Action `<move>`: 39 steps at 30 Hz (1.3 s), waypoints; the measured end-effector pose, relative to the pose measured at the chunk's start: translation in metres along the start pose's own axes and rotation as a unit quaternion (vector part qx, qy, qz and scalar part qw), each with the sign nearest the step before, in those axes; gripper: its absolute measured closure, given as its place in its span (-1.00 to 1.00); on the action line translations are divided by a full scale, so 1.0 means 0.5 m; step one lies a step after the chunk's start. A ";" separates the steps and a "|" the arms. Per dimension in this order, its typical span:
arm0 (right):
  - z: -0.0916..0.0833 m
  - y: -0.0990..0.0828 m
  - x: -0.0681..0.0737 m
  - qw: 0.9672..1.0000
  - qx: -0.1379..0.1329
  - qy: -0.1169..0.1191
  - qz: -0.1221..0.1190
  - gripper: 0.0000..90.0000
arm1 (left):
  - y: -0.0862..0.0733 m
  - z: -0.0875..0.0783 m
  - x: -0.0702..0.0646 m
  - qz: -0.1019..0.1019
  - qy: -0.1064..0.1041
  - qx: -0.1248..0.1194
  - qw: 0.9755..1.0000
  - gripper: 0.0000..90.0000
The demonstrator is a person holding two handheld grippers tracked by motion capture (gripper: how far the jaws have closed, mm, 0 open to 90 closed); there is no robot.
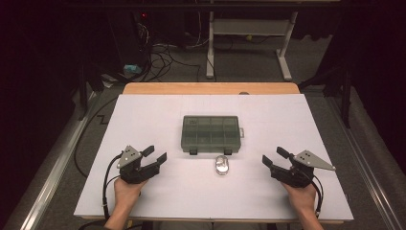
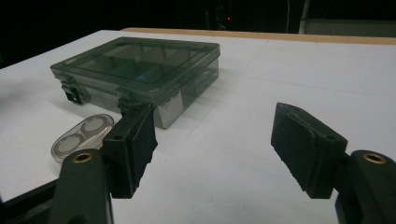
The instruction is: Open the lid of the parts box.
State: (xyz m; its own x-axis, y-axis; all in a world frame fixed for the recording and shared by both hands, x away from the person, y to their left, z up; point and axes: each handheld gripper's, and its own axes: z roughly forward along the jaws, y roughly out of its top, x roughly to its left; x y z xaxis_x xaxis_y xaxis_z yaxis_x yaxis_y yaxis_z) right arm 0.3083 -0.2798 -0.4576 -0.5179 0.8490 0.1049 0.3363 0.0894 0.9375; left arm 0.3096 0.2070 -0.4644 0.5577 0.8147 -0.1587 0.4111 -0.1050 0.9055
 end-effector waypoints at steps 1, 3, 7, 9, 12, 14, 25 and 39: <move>0.001 0.000 0.000 1.000 -0.001 0.000 0.001 -0.31 | 0.000 0.001 0.000 0.000 0.000 0.000 1.000 -0.13; 0.002 0.001 0.000 1.000 -0.001 0.001 -0.001 -0.31 | 0.001 0.003 -0.001 0.001 0.000 0.000 1.000 -0.13; 0.008 0.002 0.000 1.000 0.000 0.003 0.000 -0.31 | 0.003 0.011 -0.004 0.003 -0.002 0.002 1.000 -0.13; 0.012 0.003 0.002 1.000 0.002 0.005 -0.001 -0.31 | 0.004 0.014 -0.005 0.004 -0.003 0.001 1.000 -0.13; 0.019 0.005 0.005 1.000 0.003 0.011 -0.002 -0.31 | 0.006 0.018 -0.006 0.004 -0.002 0.003 1.000 -0.13; 0.025 0.007 0.006 1.000 0.004 0.015 -0.003 -0.31 | 0.006 0.023 -0.006 0.003 0.001 0.005 1.000 -0.13; 0.057 0.014 0.014 0.999 0.012 0.030 -0.004 -0.30 | 0.011 0.037 -0.005 -0.001 -0.005 0.006 1.000 -0.13; 0.102 0.028 0.028 0.999 0.034 0.039 0.003 -0.17 | 0.033 0.080 -0.022 0.007 -0.017 0.028 0.999 -0.10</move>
State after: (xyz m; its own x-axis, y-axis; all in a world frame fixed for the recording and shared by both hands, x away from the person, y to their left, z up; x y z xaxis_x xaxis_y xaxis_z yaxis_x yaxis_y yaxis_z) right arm 0.3459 -0.2402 -0.4600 -0.5746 0.8066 0.1390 0.3917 0.1218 0.9120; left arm 0.3391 0.1733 -0.4635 0.5880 0.7929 -0.1599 0.4418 -0.1492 0.8846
